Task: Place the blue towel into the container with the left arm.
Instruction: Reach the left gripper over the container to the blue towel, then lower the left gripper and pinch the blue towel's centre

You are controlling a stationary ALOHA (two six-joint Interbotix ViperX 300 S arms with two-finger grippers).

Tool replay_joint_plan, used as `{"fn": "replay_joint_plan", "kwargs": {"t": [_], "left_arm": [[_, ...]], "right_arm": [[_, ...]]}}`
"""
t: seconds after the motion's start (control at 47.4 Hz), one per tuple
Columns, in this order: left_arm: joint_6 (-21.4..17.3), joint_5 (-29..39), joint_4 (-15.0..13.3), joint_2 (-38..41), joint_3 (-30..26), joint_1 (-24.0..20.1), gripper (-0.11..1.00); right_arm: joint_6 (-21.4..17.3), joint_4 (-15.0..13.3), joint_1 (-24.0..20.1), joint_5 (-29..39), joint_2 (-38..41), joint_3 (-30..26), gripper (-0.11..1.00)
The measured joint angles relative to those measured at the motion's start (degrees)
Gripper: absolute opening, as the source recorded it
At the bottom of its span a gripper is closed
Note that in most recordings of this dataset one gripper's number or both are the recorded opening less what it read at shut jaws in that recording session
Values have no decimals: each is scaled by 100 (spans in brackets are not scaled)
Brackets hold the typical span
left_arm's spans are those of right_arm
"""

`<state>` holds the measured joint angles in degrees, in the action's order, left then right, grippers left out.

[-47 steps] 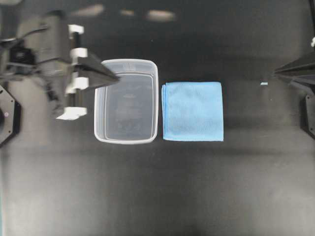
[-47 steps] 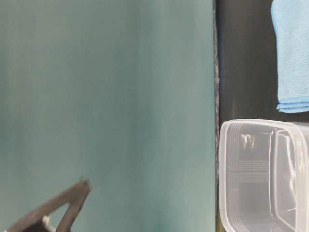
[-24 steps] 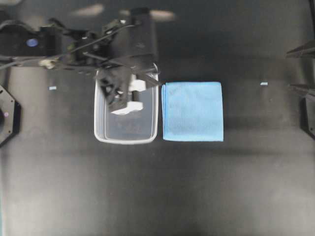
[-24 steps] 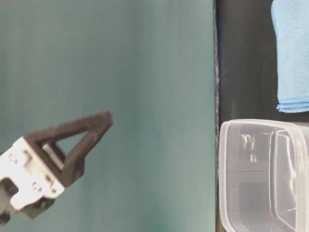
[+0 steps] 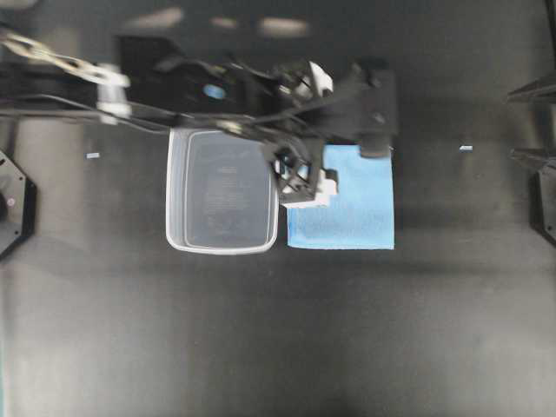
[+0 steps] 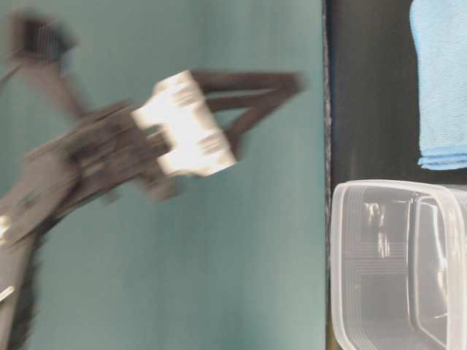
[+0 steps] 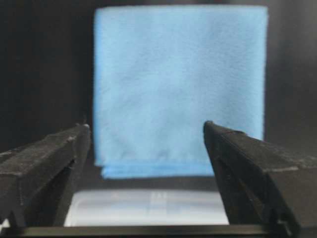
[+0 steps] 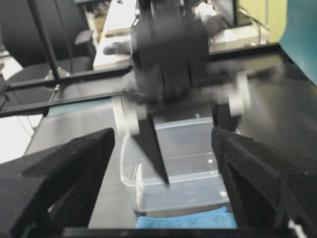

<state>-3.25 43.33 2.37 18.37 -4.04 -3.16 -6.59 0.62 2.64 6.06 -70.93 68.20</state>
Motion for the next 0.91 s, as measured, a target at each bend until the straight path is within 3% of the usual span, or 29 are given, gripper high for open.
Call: {"fn": "replay_joint_plan", "kwargs": {"t": [0.338,0.696,0.781,0.908], "left_arm": [[-290,-35,9,1230,-413,70,89],[-448,-149,0,1582,-448,105,86],[-448,-158,0,1582,-448,114,81],[-483,-264,0,1556,-369,149,56]], "right_arm": [[-9,0,9,9,-9,18,76],[0,0,9,9,-9,88,76],[-9,0,9,0,-9,114,76],[-9,0,9,9,-9,132,76]]}}
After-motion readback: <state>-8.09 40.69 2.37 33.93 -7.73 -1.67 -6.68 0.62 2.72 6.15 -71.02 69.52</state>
